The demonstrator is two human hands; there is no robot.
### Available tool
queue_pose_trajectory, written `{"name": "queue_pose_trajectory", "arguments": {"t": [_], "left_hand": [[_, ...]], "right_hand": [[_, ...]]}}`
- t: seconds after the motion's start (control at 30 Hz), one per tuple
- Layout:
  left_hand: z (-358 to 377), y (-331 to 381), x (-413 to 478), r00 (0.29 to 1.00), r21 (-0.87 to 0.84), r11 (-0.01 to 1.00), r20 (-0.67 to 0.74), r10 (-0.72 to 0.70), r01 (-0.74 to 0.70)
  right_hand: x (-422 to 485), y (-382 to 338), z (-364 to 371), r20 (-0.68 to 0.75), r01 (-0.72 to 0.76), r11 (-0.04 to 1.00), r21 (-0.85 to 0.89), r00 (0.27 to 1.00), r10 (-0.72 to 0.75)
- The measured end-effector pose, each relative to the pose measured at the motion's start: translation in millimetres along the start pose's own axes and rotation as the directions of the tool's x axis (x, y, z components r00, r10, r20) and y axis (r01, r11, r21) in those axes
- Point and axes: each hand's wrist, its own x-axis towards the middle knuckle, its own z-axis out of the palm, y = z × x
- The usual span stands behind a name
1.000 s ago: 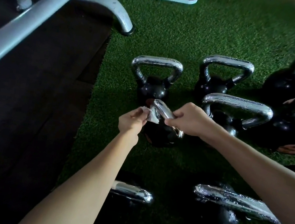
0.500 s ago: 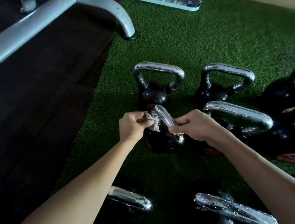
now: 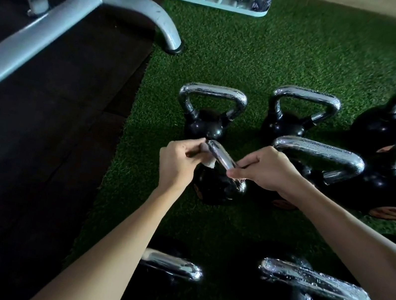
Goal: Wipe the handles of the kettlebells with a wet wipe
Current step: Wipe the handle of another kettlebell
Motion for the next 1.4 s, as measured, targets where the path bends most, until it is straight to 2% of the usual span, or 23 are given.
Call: {"name": "queue_pose_trajectory", "arguments": {"t": [0.1, 0.17, 0.23, 0.33, 0.5, 0.63, 0.83, 1.13, 1.3, 1.4], "left_hand": [[-2.7, 11.1, -8.3, 0.993, -0.009, 0.993, 0.007, 0.117, -0.117], [-1.8, 13.5, -8.2, 0.989, 0.032, 0.988, 0.005, 0.148, -0.149], [-1.6, 14.4, -3.6, 0.993, 0.045, 0.992, -0.004, 0.114, -0.114], [-0.6, 18.7, -7.5, 0.999, -0.044, 0.999, -0.019, 0.028, -0.029], [15.1, 30.7, -49.1, 0.994, -0.175, 0.979, 0.029, -0.103, 0.106], [16.0, 35.2, -50.8, 0.987, -0.247, 0.956, 0.01, -0.158, 0.156], [25.5, 41.7, -76.2, 0.979, -0.065, 0.992, 0.181, -0.098, 0.112], [27.1, 32.8, -69.3, 0.965, 0.06, 0.982, 0.186, -0.185, 0.177], [34.4, 21.8, -57.0, 0.908, 0.121, 0.945, 0.263, -0.326, 0.304], [29.8, 22.5, -51.1, 0.902, 0.187, 0.946, 0.3, -0.31, 0.263]], "right_hand": [[0.9, 5.5, 2.1, 0.012, 0.014, 1.0, 0.028, 1.0, -0.014], [0.7, 6.4, -1.1, 0.07, 0.036, 0.998, 0.042, 0.997, -0.039], [-1.1, 5.5, -10.3, 0.183, 0.036, 0.998, 0.061, 0.982, -0.046], [-4.3, 5.7, -21.3, 0.302, 0.043, 0.997, 0.066, 0.951, -0.061], [-4.5, 8.6, -23.9, 0.31, 0.044, 0.996, 0.084, 0.948, -0.068], [-2.3, 12.4, -22.2, 0.264, 0.027, 0.99, 0.138, 0.963, -0.063], [0.8, 19.5, -18.6, 0.239, 0.014, 0.987, 0.161, 0.97, -0.053], [2.1, 21.0, -14.5, 0.22, 0.016, 0.982, 0.186, 0.974, -0.058], [-0.5, 21.0, -13.9, 0.204, 0.025, 0.979, 0.204, 0.977, -0.067], [-5.0, 23.1, -12.7, 0.155, 0.044, 0.983, 0.18, 0.985, -0.073]]}}
